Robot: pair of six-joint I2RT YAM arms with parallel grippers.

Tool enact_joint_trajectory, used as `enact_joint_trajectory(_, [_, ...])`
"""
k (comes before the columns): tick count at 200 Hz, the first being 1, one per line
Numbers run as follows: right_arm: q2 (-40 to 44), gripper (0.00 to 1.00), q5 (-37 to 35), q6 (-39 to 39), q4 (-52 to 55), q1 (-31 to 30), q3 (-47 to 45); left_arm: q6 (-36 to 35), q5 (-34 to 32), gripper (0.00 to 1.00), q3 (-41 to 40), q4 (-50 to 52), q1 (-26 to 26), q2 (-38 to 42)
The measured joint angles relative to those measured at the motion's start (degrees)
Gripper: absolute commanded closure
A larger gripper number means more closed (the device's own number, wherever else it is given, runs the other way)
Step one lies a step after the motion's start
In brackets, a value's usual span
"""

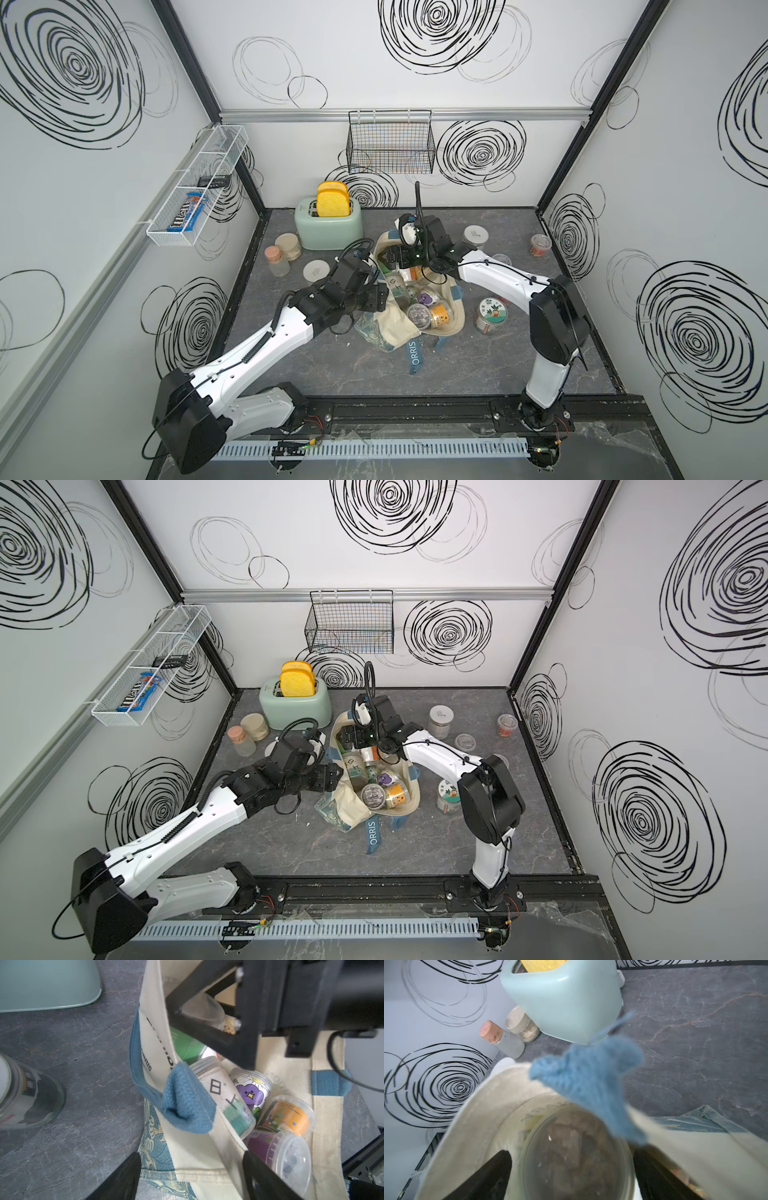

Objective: Take out the seed jars from the canvas bag
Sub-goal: Pick up the seed jar from the canvas bag.

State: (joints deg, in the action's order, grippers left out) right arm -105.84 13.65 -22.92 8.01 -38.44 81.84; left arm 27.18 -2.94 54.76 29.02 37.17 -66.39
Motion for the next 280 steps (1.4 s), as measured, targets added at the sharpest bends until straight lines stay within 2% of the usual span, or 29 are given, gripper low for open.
enact_joint_trajectory(57, [-2.6,0.06,-0.8,-1.8,-2.5,-0.8,0.3,-0.2,0.5,0.19,-0.8,0.0,-1.6,1.4])
enact_joint_trajectory(98, [-3.4,0.25,-0.2,-2.9,-3.7,-0.8,0.6,-0.3,1.0,0.20,-1.2,-0.1,-2.4,2.1])
enact_joint_trajectory(131, [-2.7,0.26,0.0,-3.4,-3.7,-0.7,0.2,-0.4,2.0,0.20,-1.8,-0.4,-3.5,2.9])
enact_joint_trajectory(212, [10.7,0.25,-2.1,-2.4,-3.5,0.5,-5.0,-0.4,4.9,0.19,-1.9,-0.4,-5.4,4.2])
enact_joint_trajectory(249, [14.0,0.25,-2.4,-0.7,-4.0,0.6,-7.3,-0.4,6.3,0.19,-1.9,-0.4,-6.1,4.3])
enact_joint_trajectory(280, [17.6,0.25,-2.9,1.8,-3.8,-0.4,-9.8,-0.3,9.6,0.07,-1.9,-0.3,-9.4,5.2])
